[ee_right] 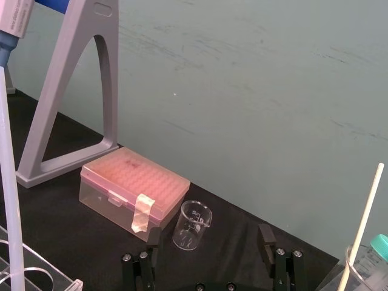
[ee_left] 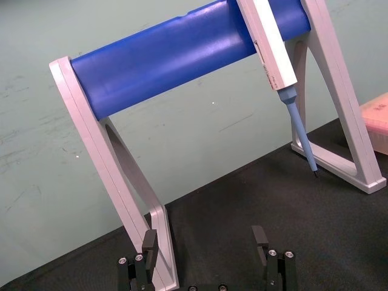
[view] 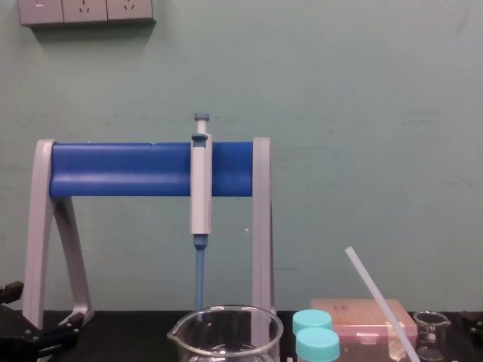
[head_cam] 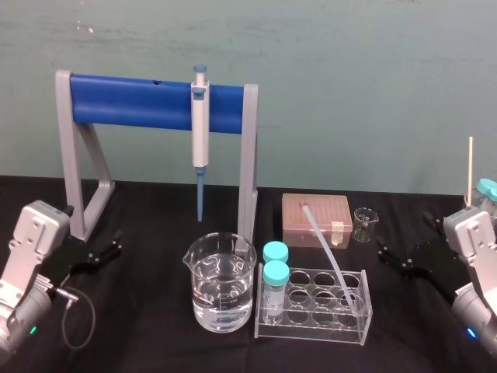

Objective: Pick up the stirring rod with one hand, then place it down.

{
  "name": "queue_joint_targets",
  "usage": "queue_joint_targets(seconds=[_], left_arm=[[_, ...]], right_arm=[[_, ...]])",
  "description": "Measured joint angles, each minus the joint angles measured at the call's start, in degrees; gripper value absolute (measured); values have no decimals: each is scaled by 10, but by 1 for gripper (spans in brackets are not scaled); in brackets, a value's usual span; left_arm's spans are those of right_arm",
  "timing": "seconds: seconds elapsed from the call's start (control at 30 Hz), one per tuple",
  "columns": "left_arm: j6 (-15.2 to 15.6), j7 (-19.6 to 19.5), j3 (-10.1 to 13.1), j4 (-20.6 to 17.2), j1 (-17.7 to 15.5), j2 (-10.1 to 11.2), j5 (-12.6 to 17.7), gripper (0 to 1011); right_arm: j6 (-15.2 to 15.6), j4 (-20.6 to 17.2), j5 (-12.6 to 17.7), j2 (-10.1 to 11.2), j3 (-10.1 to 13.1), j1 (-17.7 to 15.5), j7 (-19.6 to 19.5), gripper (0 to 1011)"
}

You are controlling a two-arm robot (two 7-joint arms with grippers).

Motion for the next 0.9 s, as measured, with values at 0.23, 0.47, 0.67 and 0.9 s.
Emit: queue_joint_targets(seconds=[0.23,0.47,0.67,0.9], left_arm=[[0,0,0,0,0,0,0,1000],[0,0,0,0,0,0,0,1000],[0,0,0,0,0,0,0,1000],[0,0,0,0,0,0,0,1000]], right_arm=[[0,0,0,0,0,0,0,1000],[-55,-10,-26,-7,11,-7,-9,1000],[-138,-24,-59,-15,15,-12,-12,1000],[-211,-27,-68,-23,6,-4,27,1000]])
